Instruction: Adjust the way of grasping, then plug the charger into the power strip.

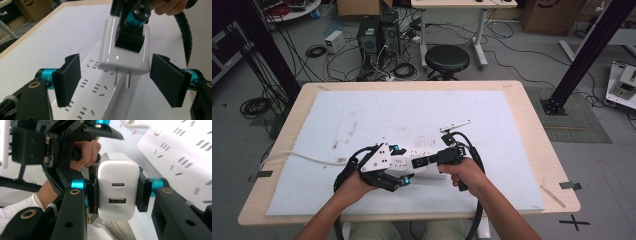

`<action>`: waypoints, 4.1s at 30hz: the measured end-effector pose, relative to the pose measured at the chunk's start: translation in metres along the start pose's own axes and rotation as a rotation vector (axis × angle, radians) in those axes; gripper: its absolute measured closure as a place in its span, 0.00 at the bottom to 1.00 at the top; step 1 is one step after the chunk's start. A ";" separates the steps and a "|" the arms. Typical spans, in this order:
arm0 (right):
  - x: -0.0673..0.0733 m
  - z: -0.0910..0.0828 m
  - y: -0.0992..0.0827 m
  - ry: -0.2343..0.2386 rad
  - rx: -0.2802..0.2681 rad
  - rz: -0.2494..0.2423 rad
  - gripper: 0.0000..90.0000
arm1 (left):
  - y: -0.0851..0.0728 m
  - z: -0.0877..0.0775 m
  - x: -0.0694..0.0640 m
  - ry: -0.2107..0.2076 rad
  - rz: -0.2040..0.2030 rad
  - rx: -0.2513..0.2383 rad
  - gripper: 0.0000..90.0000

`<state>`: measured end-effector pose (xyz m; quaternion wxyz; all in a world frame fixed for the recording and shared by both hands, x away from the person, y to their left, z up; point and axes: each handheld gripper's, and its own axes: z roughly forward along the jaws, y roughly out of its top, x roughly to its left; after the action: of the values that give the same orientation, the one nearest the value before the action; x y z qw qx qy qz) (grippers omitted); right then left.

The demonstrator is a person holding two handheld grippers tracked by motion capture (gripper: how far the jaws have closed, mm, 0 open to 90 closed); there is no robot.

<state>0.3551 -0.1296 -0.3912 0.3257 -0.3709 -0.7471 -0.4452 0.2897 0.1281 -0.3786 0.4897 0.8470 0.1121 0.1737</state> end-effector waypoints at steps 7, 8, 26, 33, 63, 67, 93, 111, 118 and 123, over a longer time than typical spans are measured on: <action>-0.003 -0.018 -0.008 -0.088 -0.088 -0.064 0.70 | -0.014 -0.007 0.004 0.051 -0.087 0.004 0.24; -0.004 -0.020 -0.009 -0.104 -0.100 -0.078 0.70 | -0.018 -0.009 0.006 0.066 -0.105 0.002 0.24; -0.002 -0.061 -0.042 -0.437 -0.287 -0.288 0.70 | -0.048 -0.045 0.030 0.349 -0.370 -0.106 0.24; 0.002 -0.070 -0.050 -0.534 -0.275 -0.331 0.70 | -0.053 -0.060 0.030 0.382 -0.393 -0.122 0.24; 0.010 -0.088 -0.029 -0.658 -0.109 -0.451 0.70 | -0.081 -0.092 0.037 0.453 -0.419 -0.098 0.24; 0.010 -0.087 -0.025 -0.668 -0.093 -0.472 0.70 | -0.083 -0.091 0.038 0.453 -0.425 -0.096 0.24; 0.022 -0.060 0.014 -0.754 0.141 -0.635 0.70 | -0.094 -0.092 0.040 0.436 -0.429 -0.100 0.24; 0.014 -0.018 0.038 -0.688 0.353 -0.694 0.70 | -0.098 -0.092 0.040 0.431 -0.418 -0.090 0.24; 0.013 -0.004 0.043 -0.677 0.414 -0.724 0.70 | -0.098 -0.093 0.040 0.427 -0.418 -0.089 0.24; 0.012 0.003 0.045 -0.688 0.445 -0.731 0.70 | -0.099 -0.094 0.040 0.431 -0.420 -0.091 0.24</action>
<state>0.3866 -0.1089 -0.3639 -0.0429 -0.1335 -0.9668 -0.2137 0.2863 0.2659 -0.4143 0.5171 0.7262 0.3783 0.2492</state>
